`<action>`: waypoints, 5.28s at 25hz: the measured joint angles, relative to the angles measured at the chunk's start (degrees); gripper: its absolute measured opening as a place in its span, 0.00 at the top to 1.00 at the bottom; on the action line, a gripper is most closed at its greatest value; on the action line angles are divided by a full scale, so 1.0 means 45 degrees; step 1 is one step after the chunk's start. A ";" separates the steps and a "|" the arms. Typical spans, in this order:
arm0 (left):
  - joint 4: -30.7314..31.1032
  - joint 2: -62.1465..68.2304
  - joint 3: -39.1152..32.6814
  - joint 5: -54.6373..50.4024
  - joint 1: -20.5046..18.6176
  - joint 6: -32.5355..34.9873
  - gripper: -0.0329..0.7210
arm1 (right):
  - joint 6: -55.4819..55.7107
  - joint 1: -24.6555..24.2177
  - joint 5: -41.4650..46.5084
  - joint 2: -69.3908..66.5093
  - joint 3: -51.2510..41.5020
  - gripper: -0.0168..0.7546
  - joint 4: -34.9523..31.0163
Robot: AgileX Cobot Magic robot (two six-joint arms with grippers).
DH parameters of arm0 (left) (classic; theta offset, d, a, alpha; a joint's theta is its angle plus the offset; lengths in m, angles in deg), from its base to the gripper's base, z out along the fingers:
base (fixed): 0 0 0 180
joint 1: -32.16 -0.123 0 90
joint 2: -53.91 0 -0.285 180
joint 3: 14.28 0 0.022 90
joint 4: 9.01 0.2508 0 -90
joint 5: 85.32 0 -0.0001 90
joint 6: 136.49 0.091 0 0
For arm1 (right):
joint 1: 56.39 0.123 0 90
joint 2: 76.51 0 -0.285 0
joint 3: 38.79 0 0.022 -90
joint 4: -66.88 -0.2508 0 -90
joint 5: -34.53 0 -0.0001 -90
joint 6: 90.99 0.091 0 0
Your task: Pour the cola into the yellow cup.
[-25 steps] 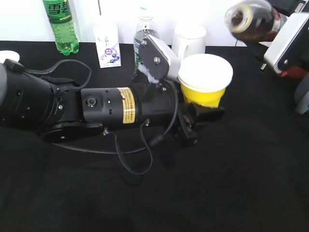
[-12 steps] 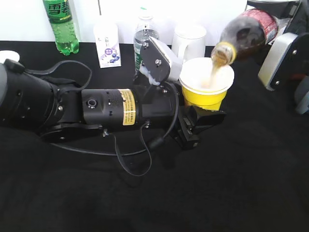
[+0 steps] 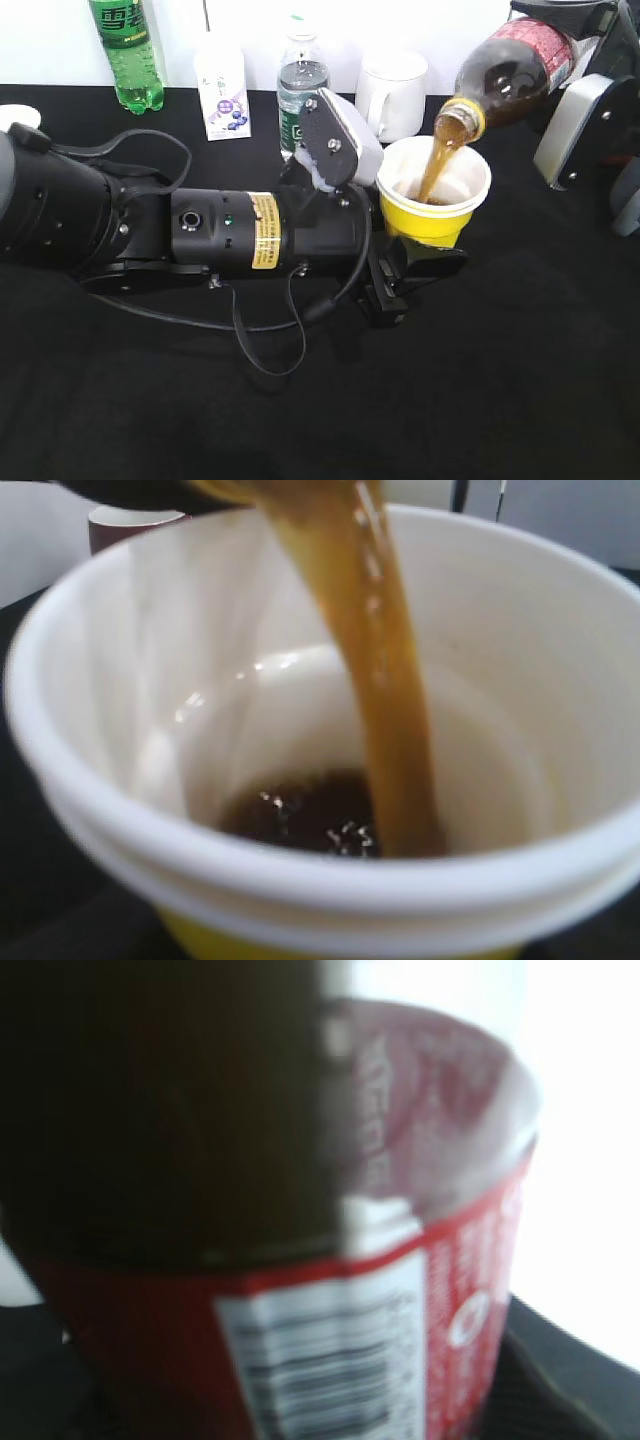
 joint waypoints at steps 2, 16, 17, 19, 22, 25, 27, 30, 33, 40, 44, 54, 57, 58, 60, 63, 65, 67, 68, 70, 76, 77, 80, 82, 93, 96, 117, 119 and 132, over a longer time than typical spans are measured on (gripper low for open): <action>0.0027 0.0000 0.0000 -0.0030 0.0000 0.0000 0.36 | -0.0054 0.0000 -0.0015 0.0000 0.0000 0.33 0.0000; -0.0105 0.0000 0.0139 -0.0125 -0.0017 -0.0042 0.36 | 1.0703 0.0000 -0.0193 0.0003 0.0000 0.33 0.0654; -0.0105 0.0000 0.0139 -0.0125 -0.0084 -0.0042 0.36 | 1.2277 0.0000 -0.0193 0.0003 0.0000 0.33 0.0700; -0.0119 0.0000 0.0139 -0.0037 -0.0286 -0.0054 0.36 | 1.6194 0.0000 -0.0193 0.0003 -0.0054 0.33 0.0712; -0.0169 0.0000 0.0139 0.0665 -0.0612 -0.0054 0.36 | 1.9560 0.0000 -0.0193 0.0014 -0.0241 0.33 0.0761; -0.0497 0.0000 0.0139 0.0776 -0.1004 -0.0054 0.36 | 1.9770 0.0000 -0.0181 0.0026 -0.0245 0.33 0.0761; -0.0653 0.0000 0.0139 0.0776 -0.1516 -0.0054 0.36 | 1.9798 0.0000 -0.0181 0.0026 -0.0259 0.33 0.0761; -0.0712 -0.0043 -0.0024 0.0776 -0.2424 -0.0054 0.36 | 1.9813 0.0000 -0.0181 0.0040 -0.0259 0.33 0.0761; -0.0699 -0.0649 -0.0904 0.0715 -0.3569 -0.0054 0.36 | 1.9824 0.0000 -0.0193 0.0050 -0.0259 0.33 0.0761; -0.1927 -0.0874 -0.2571 0.0663 -0.5819 0.1035 0.36 | 1.9824 0.0000 -0.0193 0.0050 -0.0259 0.33 0.0761; -0.4624 -0.0874 -0.2774 0.0655 -0.6086 0.3342 0.37 | 1.9824 0.0000 -0.0182 0.0050 -0.0259 0.33 0.0761; -0.6937 0.2060 -0.2774 0.3109 -0.6086 0.4057 0.37 | 1.9824 0.0000 -0.0182 0.0050 -0.0259 0.33 0.0761; -0.6924 0.2160 -0.2762 0.3270 -0.6086 0.4152 0.37 | 1.9824 0.0000 -0.0182 0.0050 -0.0270 0.33 0.0761; -0.6902 0.2160 -0.2762 0.3270 -0.6086 0.4168 0.34 | 1.9824 0.0000 -0.0182 0.0050 -0.0270 0.33 0.0761; -0.6812 0.2160 -0.2762 0.3218 -0.6086 0.4168 0.24 | 1.9824 0.0000 -0.0182 0.0050 -0.0270 0.33 0.0761; -0.6712 0.2009 -0.2762 0.2801 -0.6086 0.4196 0.18 | 1.9824 0.0000 -0.0182 0.0050 -0.0270 0.33 0.0761; -0.6718 0.1732 -0.2962 0.2422 -0.6086 0.4209 0.18 | 1.9824 0.0000 -0.0031 0.0050 -0.0270 0.33 0.0728; -0.6845 0.1446 -0.3511 0.2524 -0.6086 0.4217 0.17 | 1.9824 0.0000 0.0488 0.0050 -0.0270 0.33 0.0353; -0.6884 0.1285 -0.3771 0.2571 -0.6086 0.4217 0.17 | 1.9664 0.0000 0.0547 0.0050 -0.0270 0.33 0.0183; -0.6925 0.0881 -0.4292 0.2525 -0.6086 0.4233 0.17 | 1.9081 0.0000 0.0528 -0.0322 -0.0270 0.33 -0.0320; -0.6888 -0.1259 -0.5935 0.1829 -0.6086 0.4211 0.17 | 1.8467 0.0000 0.0671 -0.2792 0.0454 0.33 -0.0702; -0.6847 -0.1646 -0.6062 0.1778 -0.6086 0.4211 0.17 | 1.8452 0.0000 0.0685 -0.3071 0.0560 0.33 -0.0768; -0.6403 -0.2713 -0.6123 0.1680 -0.6086 0.4200 0.17 | 1.8450 0.0000 0.1044 -0.3231 0.0643 0.33 -0.0791; -0.6239 -0.3288 -0.6123 0.1667 -0.6086 0.4200 0.17 | 1.8427 0.0000 0.1103 -0.3231 0.0667 0.28 -0.0775; -0.5636 -0.5910 -0.6134 -0.0608 -0.6086 0.4200 0.17 | 1.8647 0.0000 0.3303 -0.2211 -0.0159 0.17 -0.0534; -0.5636 -0.6038 -0.6134 -0.0765 -0.6086 0.4200 0.17 | 1.8647 0.0000 0.3856 -0.1573 -0.0860 0.17 -0.0160; -0.9299 -1.3458 -0.3313 -1.6670 -0.6045 0.4200 0.22 | 2.1670 0.4365 1.9451 0.8791 -0.1029 0.21 -0.1105; -0.9484 -1.5067 -0.3301 -1.7787 -0.6045 0.4200 0.23 | 2.0265 0.5423 2.1396 1.0531 -0.0639 0.21 -0.2646; -1.0726 -2.3862 -0.4356 -2.4330 -0.6068 0.6496 0.23 | 1.6271 0.5748 3.0023 2.1441 -0.2015 0.21 -0.6097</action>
